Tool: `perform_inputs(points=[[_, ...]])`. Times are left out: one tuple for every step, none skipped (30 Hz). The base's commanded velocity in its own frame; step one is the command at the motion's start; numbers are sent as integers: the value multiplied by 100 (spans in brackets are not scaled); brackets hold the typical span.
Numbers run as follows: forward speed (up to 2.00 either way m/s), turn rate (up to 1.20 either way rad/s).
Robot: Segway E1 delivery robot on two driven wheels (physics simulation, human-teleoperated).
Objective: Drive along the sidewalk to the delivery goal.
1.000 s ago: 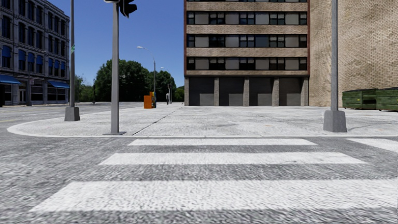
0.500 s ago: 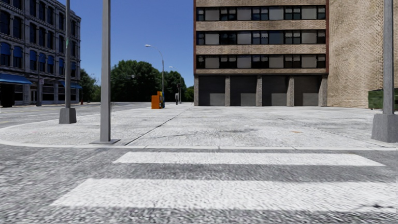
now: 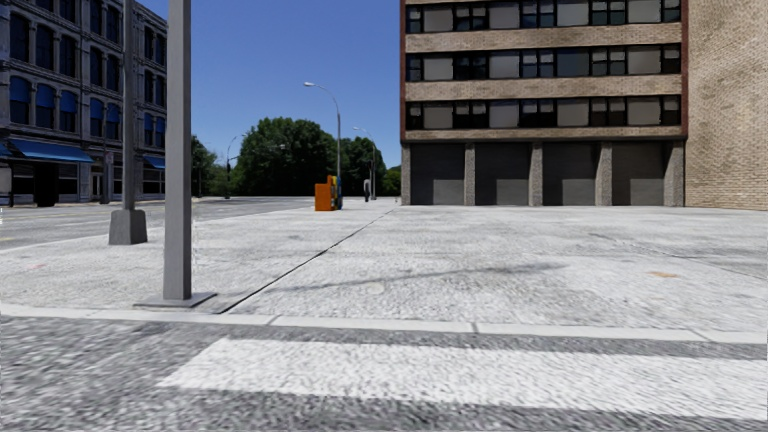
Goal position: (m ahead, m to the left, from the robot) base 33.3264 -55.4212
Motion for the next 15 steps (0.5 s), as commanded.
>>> perform_inputs(points=[[200,5],[200,0],[200,0],[200,0],[200,0],[200,0],[200,0],[200,0],[200,0],[200,0],[200,0],[200,0],[200,0],[200,0],[200,0]])
